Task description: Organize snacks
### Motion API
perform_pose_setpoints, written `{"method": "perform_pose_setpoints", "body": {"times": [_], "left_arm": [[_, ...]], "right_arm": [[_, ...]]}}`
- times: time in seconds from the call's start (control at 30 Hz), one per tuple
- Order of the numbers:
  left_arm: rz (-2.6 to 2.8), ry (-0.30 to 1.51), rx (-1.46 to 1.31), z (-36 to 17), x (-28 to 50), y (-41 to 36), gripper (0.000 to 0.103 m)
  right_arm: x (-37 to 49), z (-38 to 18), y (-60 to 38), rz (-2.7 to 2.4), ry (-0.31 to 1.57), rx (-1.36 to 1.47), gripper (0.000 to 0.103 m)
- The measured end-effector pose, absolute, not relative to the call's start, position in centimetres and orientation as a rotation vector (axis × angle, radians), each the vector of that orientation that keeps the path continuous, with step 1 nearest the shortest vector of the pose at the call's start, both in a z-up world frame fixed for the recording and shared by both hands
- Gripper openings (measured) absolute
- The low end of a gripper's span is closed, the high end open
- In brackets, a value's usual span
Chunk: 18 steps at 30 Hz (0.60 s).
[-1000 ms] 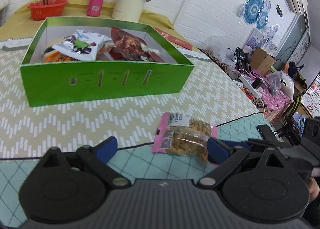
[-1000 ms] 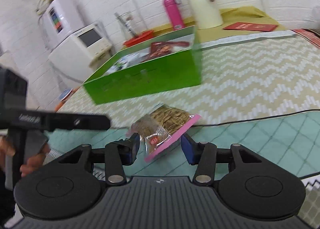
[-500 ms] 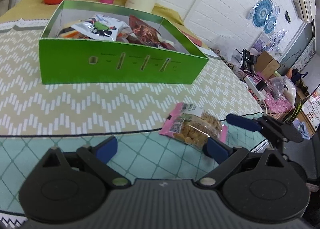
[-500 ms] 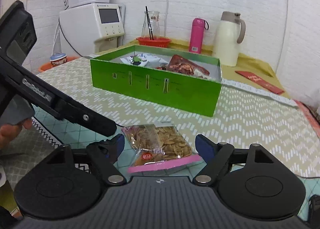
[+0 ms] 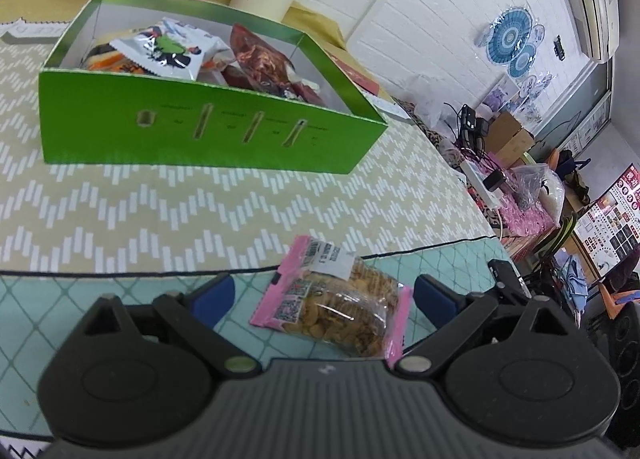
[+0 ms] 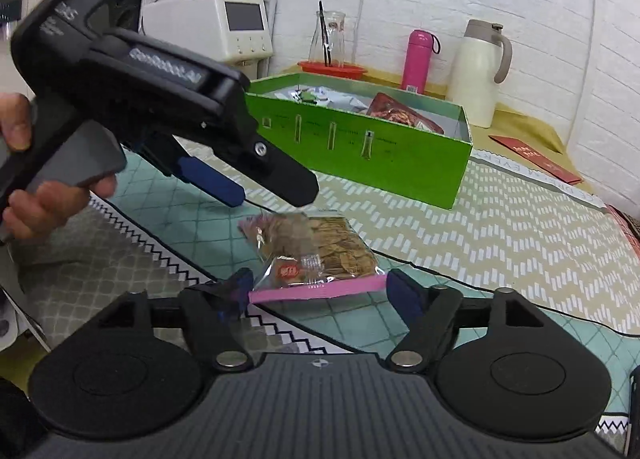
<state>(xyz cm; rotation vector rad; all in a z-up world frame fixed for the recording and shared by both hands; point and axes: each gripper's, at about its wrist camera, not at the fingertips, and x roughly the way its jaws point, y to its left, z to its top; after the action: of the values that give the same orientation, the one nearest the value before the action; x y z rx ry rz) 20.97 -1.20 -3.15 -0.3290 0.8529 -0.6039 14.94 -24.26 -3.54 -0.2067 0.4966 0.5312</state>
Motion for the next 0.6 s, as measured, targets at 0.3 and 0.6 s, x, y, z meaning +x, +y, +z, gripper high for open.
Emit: {"method": "perform_pose_setpoints", "body": {"times": [0.3,0.6], "left_arm": [[-0.633,0.855,-0.272,-3.4,20.6,-1.2,0.095],[-0.702,0.854,-0.194,-3.5,20.4,-2.6,0.056]], "right_arm": [[15.6,-3.0,-24.8,0.554,0.507,-0.111,0.103],[16.9,-4.0,-25.5,0.508,0.609,0.002,0.103]]}}
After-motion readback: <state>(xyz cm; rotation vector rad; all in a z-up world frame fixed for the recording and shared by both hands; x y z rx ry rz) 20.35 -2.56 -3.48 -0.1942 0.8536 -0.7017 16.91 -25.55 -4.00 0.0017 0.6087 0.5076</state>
